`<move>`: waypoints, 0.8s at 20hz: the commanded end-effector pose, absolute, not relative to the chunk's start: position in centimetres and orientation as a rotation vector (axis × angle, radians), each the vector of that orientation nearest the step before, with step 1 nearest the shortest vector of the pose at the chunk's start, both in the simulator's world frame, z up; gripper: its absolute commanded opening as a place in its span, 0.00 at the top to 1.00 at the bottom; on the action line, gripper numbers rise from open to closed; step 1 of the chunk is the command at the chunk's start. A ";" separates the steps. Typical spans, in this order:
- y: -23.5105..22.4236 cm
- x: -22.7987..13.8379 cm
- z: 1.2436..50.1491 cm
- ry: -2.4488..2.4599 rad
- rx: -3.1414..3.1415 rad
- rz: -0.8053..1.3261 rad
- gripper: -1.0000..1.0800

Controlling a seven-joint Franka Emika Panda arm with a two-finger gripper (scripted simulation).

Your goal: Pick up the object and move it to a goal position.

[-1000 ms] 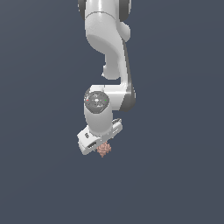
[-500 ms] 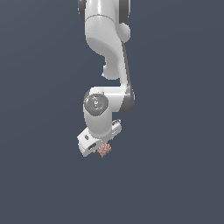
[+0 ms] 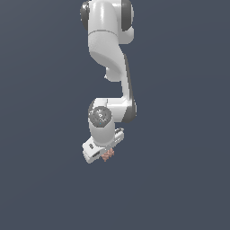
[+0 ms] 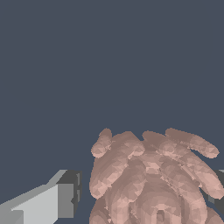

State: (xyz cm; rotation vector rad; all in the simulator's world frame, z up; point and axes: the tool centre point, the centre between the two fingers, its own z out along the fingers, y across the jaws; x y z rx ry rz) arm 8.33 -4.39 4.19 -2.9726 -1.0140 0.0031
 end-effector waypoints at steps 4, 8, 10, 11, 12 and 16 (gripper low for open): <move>-4.4 8.5 4.1 -1.015 -2.973 0.000 1.00; -4.4 8.5 4.1 -1.015 -2.973 0.000 1.00; -4.4 8.5 4.1 -1.015 -2.973 0.000 1.00; -4.4 8.5 4.1 -1.015 -2.973 0.000 1.00; -4.4 8.5 4.1 -1.015 -2.973 0.000 1.00; -4.4 8.5 4.2 -1.015 -2.973 0.000 1.00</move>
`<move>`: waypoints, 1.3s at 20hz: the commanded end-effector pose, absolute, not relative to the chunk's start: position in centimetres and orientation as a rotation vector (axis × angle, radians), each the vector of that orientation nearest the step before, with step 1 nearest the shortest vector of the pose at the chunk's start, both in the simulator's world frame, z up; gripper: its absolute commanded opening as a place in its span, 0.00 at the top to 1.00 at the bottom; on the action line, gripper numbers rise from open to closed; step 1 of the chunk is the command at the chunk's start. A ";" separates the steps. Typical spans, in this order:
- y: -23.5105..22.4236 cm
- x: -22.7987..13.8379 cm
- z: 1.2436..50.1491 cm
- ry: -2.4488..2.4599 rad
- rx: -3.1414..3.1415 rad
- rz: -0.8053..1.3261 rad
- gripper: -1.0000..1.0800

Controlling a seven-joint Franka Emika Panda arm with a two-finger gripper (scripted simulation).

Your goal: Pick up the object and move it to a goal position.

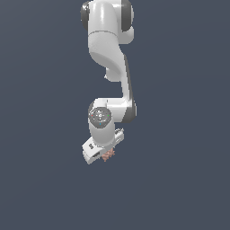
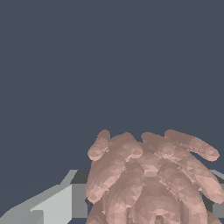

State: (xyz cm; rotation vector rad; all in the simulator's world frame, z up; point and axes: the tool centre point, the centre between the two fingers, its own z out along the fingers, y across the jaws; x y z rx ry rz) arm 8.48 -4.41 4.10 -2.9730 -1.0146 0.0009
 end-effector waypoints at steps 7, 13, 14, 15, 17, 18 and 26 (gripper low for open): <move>-5.3 8.2 6.5 -1.015 -2.973 0.000 1.00; -7.0 7.6 11.0 -1.015 -2.973 0.000 1.00; -7.3 7.5 11.9 -1.015 -2.973 0.000 1.00; -7.7 7.4 13.0 -1.015 -2.973 0.000 1.00; -8.5 7.1 15.2 -1.015 -2.973 0.000 1.00; -9.0 7.0 16.3 -1.015 -2.973 0.000 1.00; -12.3 6.0 25.4 -1.016 -2.972 0.000 1.00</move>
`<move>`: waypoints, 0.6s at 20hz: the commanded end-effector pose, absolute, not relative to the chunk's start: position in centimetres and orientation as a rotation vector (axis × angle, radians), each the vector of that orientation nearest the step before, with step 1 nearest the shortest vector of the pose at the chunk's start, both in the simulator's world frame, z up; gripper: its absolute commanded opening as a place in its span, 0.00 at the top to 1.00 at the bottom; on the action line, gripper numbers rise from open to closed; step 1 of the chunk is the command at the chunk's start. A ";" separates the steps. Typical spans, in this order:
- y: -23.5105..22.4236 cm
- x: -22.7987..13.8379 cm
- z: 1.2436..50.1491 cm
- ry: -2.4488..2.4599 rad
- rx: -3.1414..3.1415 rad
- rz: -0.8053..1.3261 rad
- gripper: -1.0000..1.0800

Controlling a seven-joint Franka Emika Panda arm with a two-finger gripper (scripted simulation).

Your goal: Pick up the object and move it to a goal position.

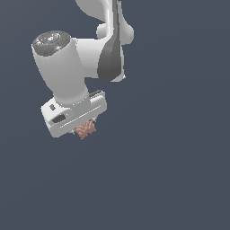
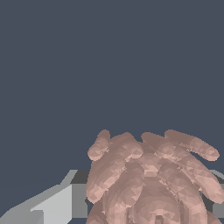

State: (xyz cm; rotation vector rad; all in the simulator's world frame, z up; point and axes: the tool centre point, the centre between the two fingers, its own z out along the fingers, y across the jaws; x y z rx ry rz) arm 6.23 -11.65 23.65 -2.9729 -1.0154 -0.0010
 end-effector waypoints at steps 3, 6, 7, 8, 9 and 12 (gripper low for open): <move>-13.5 5.6 28.7 -1.016 -2.972 -0.001 1.00; -14.7 5.3 31.9 -1.016 -2.972 -0.001 1.00; -15.1 5.2 32.9 -1.016 -2.972 -0.001 1.00; -15.5 5.1 34.0 -1.016 -2.972 -0.001 1.00; -15.8 5.0 35.0 -1.016 -2.972 -0.001 1.00; -17.0 4.8 38.0 -1.016 -2.972 -0.001 1.00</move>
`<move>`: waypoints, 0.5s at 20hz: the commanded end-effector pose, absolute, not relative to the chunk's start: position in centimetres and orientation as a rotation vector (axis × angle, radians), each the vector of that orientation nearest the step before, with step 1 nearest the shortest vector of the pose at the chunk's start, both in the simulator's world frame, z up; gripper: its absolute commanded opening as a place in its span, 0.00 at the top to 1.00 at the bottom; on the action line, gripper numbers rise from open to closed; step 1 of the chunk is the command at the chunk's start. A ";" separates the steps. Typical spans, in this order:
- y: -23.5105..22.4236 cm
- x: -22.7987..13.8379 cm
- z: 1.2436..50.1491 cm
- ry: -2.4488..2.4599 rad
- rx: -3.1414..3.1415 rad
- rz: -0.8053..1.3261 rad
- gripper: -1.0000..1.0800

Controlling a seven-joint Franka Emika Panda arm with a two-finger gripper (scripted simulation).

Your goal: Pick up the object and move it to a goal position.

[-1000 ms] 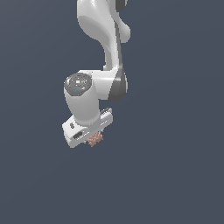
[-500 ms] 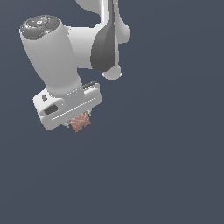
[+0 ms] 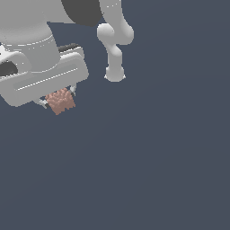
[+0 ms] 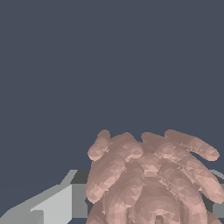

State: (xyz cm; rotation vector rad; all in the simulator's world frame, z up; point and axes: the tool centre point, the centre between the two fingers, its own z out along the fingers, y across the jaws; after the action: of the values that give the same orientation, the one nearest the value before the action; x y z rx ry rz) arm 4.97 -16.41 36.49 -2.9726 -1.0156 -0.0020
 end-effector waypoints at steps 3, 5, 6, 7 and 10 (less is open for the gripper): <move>-18.0 4.6 40.6 -1.016 -2.972 -0.001 1.00; -18.6 4.5 42.1 -1.015 -2.972 -0.001 1.00; -18.8 4.4 42.8 -1.015 -2.972 -0.001 1.00; -19.1 4.4 43.5 -1.015 -2.972 -0.001 1.00; -19.7 4.3 45.2 -1.015 -2.972 -0.001 1.00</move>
State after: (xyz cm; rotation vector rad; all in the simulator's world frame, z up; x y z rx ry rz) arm 4.38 -19.41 44.31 -2.9731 -1.0150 -0.0020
